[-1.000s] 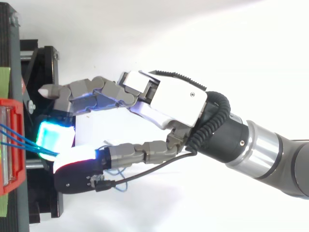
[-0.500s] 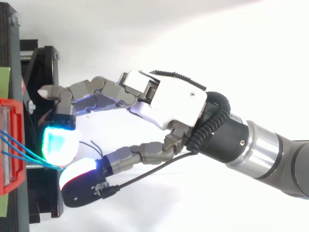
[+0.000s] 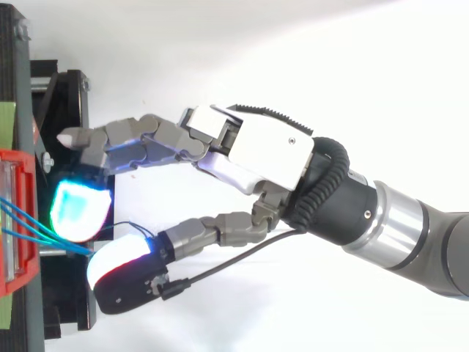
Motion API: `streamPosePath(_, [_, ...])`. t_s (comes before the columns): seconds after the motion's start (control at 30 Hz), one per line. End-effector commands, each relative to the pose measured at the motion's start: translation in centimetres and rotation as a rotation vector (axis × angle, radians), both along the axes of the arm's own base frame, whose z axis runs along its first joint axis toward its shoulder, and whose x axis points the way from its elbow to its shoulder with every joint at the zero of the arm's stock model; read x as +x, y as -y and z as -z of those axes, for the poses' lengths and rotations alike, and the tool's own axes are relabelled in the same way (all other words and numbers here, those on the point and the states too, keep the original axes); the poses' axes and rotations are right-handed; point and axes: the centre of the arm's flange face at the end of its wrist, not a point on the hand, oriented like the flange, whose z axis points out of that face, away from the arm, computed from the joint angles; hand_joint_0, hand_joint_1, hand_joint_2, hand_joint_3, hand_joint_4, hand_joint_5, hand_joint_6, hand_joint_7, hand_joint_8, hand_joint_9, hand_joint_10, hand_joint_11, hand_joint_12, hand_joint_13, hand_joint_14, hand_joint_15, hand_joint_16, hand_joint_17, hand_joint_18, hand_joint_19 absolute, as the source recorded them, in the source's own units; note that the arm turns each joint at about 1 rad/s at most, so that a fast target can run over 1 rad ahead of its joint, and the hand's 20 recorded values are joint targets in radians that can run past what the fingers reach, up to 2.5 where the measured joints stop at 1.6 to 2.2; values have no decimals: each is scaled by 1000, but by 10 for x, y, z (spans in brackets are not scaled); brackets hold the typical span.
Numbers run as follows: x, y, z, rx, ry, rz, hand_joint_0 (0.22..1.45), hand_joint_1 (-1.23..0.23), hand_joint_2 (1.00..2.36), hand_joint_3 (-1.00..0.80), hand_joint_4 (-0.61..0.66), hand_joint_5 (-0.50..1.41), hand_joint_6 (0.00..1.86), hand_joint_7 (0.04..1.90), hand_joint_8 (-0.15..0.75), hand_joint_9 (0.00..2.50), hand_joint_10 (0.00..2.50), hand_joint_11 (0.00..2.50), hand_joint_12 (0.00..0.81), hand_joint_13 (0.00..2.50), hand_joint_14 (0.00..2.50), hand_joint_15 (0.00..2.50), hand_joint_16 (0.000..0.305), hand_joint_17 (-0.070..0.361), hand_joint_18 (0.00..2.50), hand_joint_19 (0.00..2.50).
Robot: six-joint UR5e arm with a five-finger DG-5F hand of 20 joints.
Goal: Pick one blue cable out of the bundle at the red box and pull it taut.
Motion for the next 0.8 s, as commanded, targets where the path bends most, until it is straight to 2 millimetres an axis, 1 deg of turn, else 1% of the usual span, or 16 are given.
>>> streamPosePath(0.0, [-1, 6, 3, -17, -11, 11, 500, -788, 1000, -500, 220, -132, 585, 1184, 356, 549, 13, 490, 434, 307, 0, 81, 58, 130, 356, 140])
streamPosePath(0.03, [-2, 8, 5, -22, -16, 13, 499, -779, 1000, -500, 228, -119, 527, 1260, 354, 548, 11, 476, 435, 306, 2, 77, 58, 131, 352, 146])
streamPosePath(0.07, [-7, 9, 14, -33, -37, 14, 499, -779, 1000, -500, 234, -118, 525, 1257, 354, 548, 13, 476, 435, 306, 2, 77, 58, 131, 350, 148])
streamPosePath(0.13, [-13, 11, 24, -44, -51, 18, 495, -757, 1000, -500, 262, -111, 501, 1232, 356, 549, 11, 466, 436, 306, 0, 76, 59, 133, 346, 148])
streamPosePath(0.2, [-15, 12, 29, -47, -34, 21, 498, -755, 1000, -500, 270, -111, 501, 1214, 355, 554, 12, 481, 435, 305, 2, 78, 59, 132, 344, 154])
streamPosePath(0.33, [-13, 11, 26, -59, -11, 26, 503, -751, 1000, -500, 266, -112, 502, 1212, 357, 574, 12, 486, 437, 310, 2, 80, 59, 132, 341, 169])
streamPosePath(0.6, [-12, 9, 25, -105, -23, 37, 513, -761, 1000, -500, 267, -113, 502, 1209, 357, 582, 13, 507, 434, 320, 3, 89, 59, 132, 358, 174])
streamPosePath(0.7, [-12, 7, 26, -124, -33, 39, 518, -770, 1000, -500, 266, -113, 502, 1210, 353, 583, 12, 502, 433, 321, 1, 83, 59, 132, 358, 171])
streamPosePath(0.73, [-12, 5, 32, -146, -45, 42, 518, -771, 1000, -500, 262, -113, 502, 1203, 353, 582, 14, 501, 433, 320, 3, 87, 59, 132, 358, 177])
streamPosePath(0.77, [-12, 5, 32, -146, -45, 42, 519, -770, 1000, -500, 260, -113, 502, 1209, 352, 582, 14, 501, 433, 320, 2, 90, 59, 132, 358, 178])
